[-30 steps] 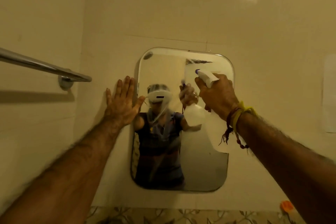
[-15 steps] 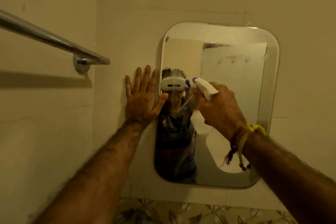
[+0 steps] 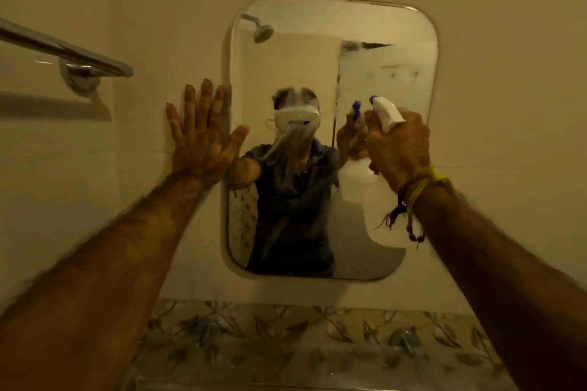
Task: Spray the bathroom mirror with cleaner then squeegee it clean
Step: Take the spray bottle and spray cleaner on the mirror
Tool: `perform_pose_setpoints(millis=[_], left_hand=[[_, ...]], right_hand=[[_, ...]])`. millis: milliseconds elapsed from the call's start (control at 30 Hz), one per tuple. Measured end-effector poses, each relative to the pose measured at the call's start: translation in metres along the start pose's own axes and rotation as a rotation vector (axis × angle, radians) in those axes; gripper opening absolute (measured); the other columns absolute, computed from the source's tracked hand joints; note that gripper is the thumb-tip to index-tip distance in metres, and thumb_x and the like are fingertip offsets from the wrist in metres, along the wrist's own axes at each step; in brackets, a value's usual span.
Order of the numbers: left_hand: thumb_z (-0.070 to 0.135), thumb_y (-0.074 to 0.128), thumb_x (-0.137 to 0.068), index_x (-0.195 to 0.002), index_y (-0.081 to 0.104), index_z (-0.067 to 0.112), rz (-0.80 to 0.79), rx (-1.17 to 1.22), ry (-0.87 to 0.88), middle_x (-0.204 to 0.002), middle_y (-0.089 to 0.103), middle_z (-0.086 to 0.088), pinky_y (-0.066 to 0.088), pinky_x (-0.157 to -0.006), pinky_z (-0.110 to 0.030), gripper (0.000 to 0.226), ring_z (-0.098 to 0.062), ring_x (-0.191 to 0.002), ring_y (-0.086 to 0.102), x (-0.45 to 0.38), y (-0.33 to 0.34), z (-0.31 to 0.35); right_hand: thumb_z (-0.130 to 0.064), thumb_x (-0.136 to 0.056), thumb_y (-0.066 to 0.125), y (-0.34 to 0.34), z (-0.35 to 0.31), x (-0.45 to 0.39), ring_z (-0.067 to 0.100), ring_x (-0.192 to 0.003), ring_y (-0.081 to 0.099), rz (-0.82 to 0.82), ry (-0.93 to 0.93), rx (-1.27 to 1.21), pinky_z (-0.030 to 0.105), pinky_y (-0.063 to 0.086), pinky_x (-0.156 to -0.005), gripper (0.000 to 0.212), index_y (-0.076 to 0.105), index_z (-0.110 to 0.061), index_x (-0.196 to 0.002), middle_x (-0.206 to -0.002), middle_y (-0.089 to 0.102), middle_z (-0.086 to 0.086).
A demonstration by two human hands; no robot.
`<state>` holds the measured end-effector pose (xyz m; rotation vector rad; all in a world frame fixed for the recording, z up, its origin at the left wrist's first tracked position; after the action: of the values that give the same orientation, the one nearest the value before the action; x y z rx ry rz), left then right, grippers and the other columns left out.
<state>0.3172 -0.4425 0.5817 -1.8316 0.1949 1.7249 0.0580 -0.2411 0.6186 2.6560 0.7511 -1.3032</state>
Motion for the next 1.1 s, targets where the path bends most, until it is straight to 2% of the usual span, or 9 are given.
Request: perform_pose_setpoints(millis=[100, 200, 400, 500, 600, 733, 833, 967, 1100], left_hand=[[0.074, 0.015, -0.098, -0.162, -0.006, 0.03, -0.043, 0.0, -0.043, -0.172, -0.008, 0.0, -0.004, -0.121, -0.067, 0.081, -0.03, -0.158, -0.008, 0.0, 0.001, -0.001], [0.078, 0.008, -0.094, -0.162, -0.006, 0.024, -0.08, -0.051, -0.119, -0.171, -0.007, -0.006, -0.005, -0.121, -0.067, 0.088, -0.035, -0.157, -0.007, 0.011, 0.002, 0.007], [0.077, 0.006, -0.089, -0.161, -0.012, 0.022, -0.208, -0.05, -0.226, -0.17, -0.018, -0.002, -0.01, -0.122, -0.063, 0.092, -0.03, -0.156, -0.018, 0.024, -0.007, 0.017], [0.078, 0.0, -0.088, -0.161, -0.012, 0.022, -0.229, -0.069, -0.211, -0.17, -0.018, -0.003, -0.009, -0.123, -0.063, 0.093, -0.03, -0.156, -0.018, 0.024, -0.014, 0.018], [0.079, -0.006, -0.088, -0.162, -0.009, 0.02, -0.211, -0.064, -0.17, -0.17, -0.014, -0.006, -0.009, -0.123, -0.062, 0.095, -0.032, -0.156, -0.015, 0.023, -0.013, 0.018], [0.062, 0.023, -0.104, -0.163, 0.0, 0.016, -0.111, -0.09, -0.086, -0.171, -0.004, -0.011, -0.005, -0.122, -0.066, 0.079, -0.036, -0.157, -0.007, 0.03, -0.003, 0.005], [0.055, 0.04, -0.105, -0.163, 0.011, 0.014, 0.025, -0.053, -0.008, -0.171, 0.005, -0.013, -0.003, -0.123, -0.065, 0.077, -0.035, -0.158, 0.0, 0.042, 0.01, -0.005], [0.056, 0.048, -0.102, -0.161, 0.023, 0.016, 0.199, -0.023, 0.046, -0.168, 0.02, -0.015, 0.005, -0.125, -0.062, 0.076, -0.035, -0.156, 0.013, 0.054, 0.028, -0.02], [0.059, 0.045, -0.1, -0.159, 0.028, 0.013, 0.225, -0.051, 0.064, -0.165, 0.026, -0.019, 0.009, -0.124, -0.063, 0.077, -0.038, -0.154, 0.02, 0.054, 0.029, -0.023]], right_hand=[[-0.046, -0.091, 0.06, -0.024, 0.015, -0.014, 0.024, -0.078, 0.07, 0.034, 0.058, 0.032, 0.045, 0.062, -0.066, 0.033, 0.065, -0.019, -0.11, -0.086, 0.068, -0.001], [-0.043, -0.091, 0.061, -0.042, 0.036, -0.02, 0.028, -0.083, 0.07, 0.007, 0.102, 0.039, 0.047, 0.062, -0.069, 0.037, 0.062, -0.015, -0.114, -0.098, 0.07, 0.007], [-0.041, -0.092, 0.06, -0.029, 0.045, 0.006, 0.025, -0.072, 0.07, -0.142, 0.01, 0.053, 0.044, 0.062, -0.061, 0.02, 0.062, -0.022, -0.097, -0.087, 0.069, 0.004], [-0.037, -0.095, 0.058, -0.014, 0.024, 0.021, 0.022, -0.071, 0.07, -0.251, -0.043, 0.018, 0.042, 0.063, -0.063, 0.023, 0.063, -0.018, -0.108, -0.09, 0.069, 0.004], [-0.037, -0.094, 0.06, 0.003, 0.003, 0.032, 0.026, -0.081, 0.07, -0.287, -0.058, -0.024, 0.044, 0.062, -0.07, 0.034, 0.061, -0.013, -0.118, -0.1, 0.068, 0.008], [-0.039, -0.095, 0.058, 0.033, -0.025, 0.044, 0.023, -0.097, 0.066, -0.262, -0.169, 0.021, 0.041, 0.06, -0.081, 0.04, 0.059, -0.013, -0.124, -0.112, 0.066, 0.008], [-0.04, -0.095, 0.057, 0.051, -0.032, 0.052, 0.022, -0.098, 0.065, -0.257, -0.206, 0.025, 0.04, 0.06, -0.083, 0.039, 0.059, -0.013, -0.123, -0.111, 0.067, 0.007], [-0.038, -0.094, 0.058, 0.085, -0.01, 0.082, 0.02, -0.105, 0.062, -0.324, -0.24, 0.095, 0.038, 0.056, -0.089, 0.037, 0.059, -0.017, -0.124, -0.115, 0.064, 0.004], [-0.037, -0.094, 0.057, 0.117, 0.009, 0.115, 0.024, -0.11, 0.06, -0.38, -0.254, 0.208, 0.039, 0.056, -0.088, 0.043, 0.048, -0.014, -0.129, -0.119, 0.06, 0.004]])
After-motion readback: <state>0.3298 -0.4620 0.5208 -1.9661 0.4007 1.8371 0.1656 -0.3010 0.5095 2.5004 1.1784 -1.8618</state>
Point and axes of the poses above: each hand's wrist, its own x-axis away from the middle knuckle, its own y-axis out of the palm, z = x × y, the point moved 2 cm from there along -x, towards the middle knuckle
